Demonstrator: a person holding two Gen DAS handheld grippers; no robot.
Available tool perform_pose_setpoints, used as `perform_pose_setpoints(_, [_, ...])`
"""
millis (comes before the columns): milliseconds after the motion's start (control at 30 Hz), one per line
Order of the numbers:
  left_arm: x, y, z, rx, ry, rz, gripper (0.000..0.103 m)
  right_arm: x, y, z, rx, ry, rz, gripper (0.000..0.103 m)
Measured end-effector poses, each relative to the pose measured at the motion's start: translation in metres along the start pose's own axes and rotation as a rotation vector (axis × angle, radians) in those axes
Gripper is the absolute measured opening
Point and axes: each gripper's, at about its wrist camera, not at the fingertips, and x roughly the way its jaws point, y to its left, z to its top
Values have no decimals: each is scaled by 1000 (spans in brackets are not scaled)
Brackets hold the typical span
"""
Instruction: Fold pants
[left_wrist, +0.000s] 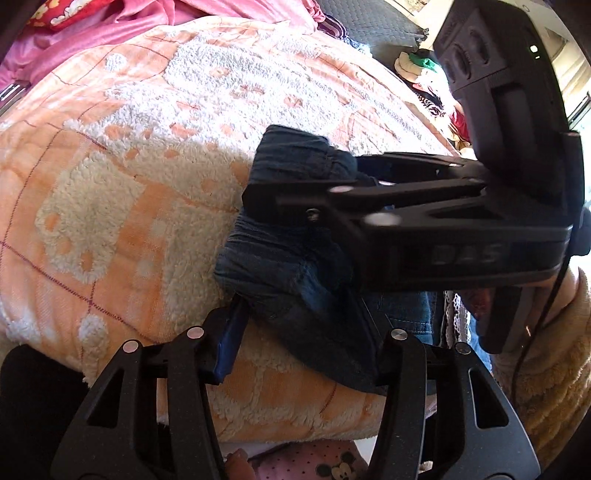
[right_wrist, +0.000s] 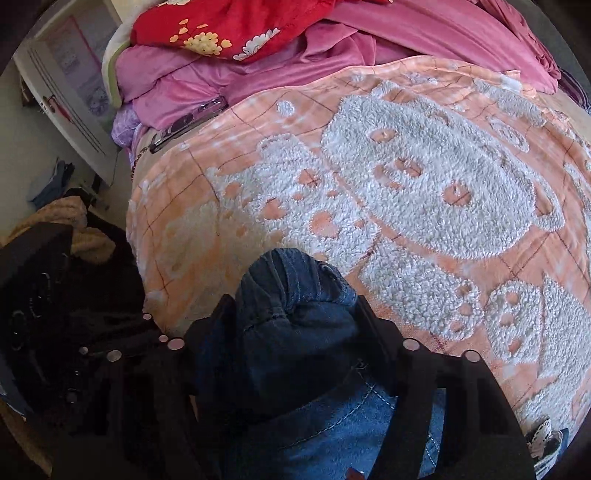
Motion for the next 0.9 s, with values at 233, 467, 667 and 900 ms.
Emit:
perform_pose_setpoints(233, [-8,0,2,-26,-16,-46,61,-44,-14,-15,59,-131,98,36])
perform_pose_setpoints(467, [-22,-17,1,-28,-32,-146,70,-112,-28,-52,140,-308,191,36])
perform_pose_setpoints(667, [-16,-53,5,3,7,-281,68,-159,-48,-89,175,-402,189,36])
perform_pose_setpoints(900, [-10,-111,-1,104,10,-276,62,-190,-72,-132,213,-455,142,39])
